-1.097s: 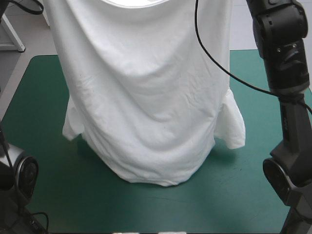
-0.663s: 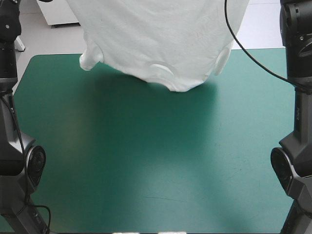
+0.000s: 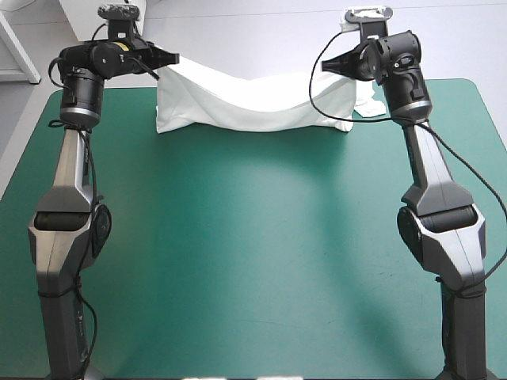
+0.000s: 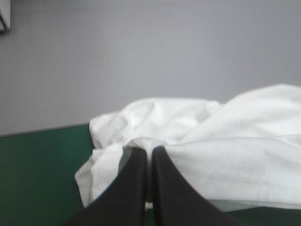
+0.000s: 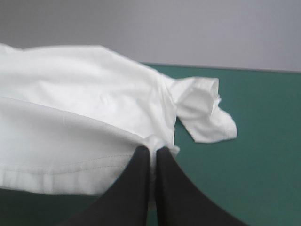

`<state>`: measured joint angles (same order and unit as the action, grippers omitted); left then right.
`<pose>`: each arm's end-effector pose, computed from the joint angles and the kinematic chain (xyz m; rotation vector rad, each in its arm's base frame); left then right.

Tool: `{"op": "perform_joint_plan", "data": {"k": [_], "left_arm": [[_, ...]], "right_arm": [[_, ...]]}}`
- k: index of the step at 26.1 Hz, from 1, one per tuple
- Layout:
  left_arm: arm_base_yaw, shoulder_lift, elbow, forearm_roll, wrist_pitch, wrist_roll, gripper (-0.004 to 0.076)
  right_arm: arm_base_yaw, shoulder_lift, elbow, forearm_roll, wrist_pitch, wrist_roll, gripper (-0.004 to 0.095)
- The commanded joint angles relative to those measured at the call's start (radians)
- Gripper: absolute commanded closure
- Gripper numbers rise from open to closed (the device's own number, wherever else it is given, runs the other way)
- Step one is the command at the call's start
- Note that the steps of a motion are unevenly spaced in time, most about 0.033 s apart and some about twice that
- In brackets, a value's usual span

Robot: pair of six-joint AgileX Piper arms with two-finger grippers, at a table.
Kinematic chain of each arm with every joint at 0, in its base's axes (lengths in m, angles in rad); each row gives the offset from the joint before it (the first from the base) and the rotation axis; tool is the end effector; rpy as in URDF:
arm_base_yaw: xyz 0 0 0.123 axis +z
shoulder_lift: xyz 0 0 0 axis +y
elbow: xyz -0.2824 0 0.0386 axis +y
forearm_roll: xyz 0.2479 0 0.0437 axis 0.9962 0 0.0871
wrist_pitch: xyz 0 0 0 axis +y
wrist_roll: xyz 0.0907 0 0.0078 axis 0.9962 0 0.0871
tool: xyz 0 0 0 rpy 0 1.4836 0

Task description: Fold the cloth

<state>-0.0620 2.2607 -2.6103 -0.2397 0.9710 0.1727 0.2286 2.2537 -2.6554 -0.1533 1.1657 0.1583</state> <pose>0.5027 -0.0491 0.3977 0.2210 2.0762 -0.2222 0.4798 0.0985 0.3986 -0.0706 2.2344 0.0193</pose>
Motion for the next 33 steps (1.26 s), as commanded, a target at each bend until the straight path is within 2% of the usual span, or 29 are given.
{"op": "perform_joint_plan", "data": {"k": [1, 3, 6, 8, 12, 14, 18, 19, 21, 23, 27, 31, 33], "left_arm": [[-0.031, -0.052, -0.029, 0.091, 0.062, -0.027, 0.0746], [-0.036, -0.044, -0.027, 0.136, 0.170, -0.057, 0.0746], [-0.036, -0.044, -0.026, 0.148, 0.243, -0.073, 0.0746], [-0.036, -0.046, -0.026, 0.169, 0.306, -0.077, 0.0746], [-0.036, -0.062, -0.005, 0.174, 0.309, -0.114, 0.0746], [-0.044, -0.074, 0.016, 0.181, 0.314, -0.107, 0.0746], [-0.048, -0.145, 0.155, 0.191, 0.294, -0.115, 0.0746], [-0.048, -0.171, 0.209, 0.196, 0.272, -0.114, 0.0746], [-0.048, -0.263, 0.388, 0.196, 0.158, -0.143, 0.0746], [-0.051, -0.391, 0.616, 0.201, -0.001, -0.173, 0.0746], [-0.068, -0.627, 1.054, 0.216, -0.224, -0.173, 0.0746], [-0.068, -0.827, 1.398, 0.179, -0.356, -0.212, 0.0746], [-0.068, -0.911, 1.518, 0.175, -0.374, -0.212, 0.0746]], "right_arm": [[-0.005, -0.022, -0.027, 0.007, 0.086, -0.007, 0.0911], [-0.002, -0.019, -0.016, 0.086, 0.085, 0.002, 0.0911], [0.028, -0.038, 0.041, 0.079, 0.087, -0.020, 0.0911], [0.035, -0.079, 0.156, 0.070, 0.085, -0.033, 0.0911], [0.035, -0.177, 0.383, 0.015, 0.062, -0.041, 0.0911], [0.035, -0.233, 0.486, 0.017, 0.012, -0.034, 0.0911], [0.035, -0.349, 0.703, 0.014, -0.063, -0.026, 0.0911], [0.035, -0.383, 0.770, 0.014, -0.090, -0.017, 0.0911], [0.035, -0.450, 0.903, 0.012, -0.152, 0.008, 0.0911], [0.035, -0.529, 1.027, 0.012, -0.218, 0.026, 0.0911], [0.035, -0.644, 1.198, 0.023, -0.266, 0.031, 0.0911], [0.035, -0.750, 1.364, 0.027, -0.284, 0.034, 0.0911], [0.035, -0.810, 1.443, 0.027, -0.296, 0.038, 0.0911]]}}
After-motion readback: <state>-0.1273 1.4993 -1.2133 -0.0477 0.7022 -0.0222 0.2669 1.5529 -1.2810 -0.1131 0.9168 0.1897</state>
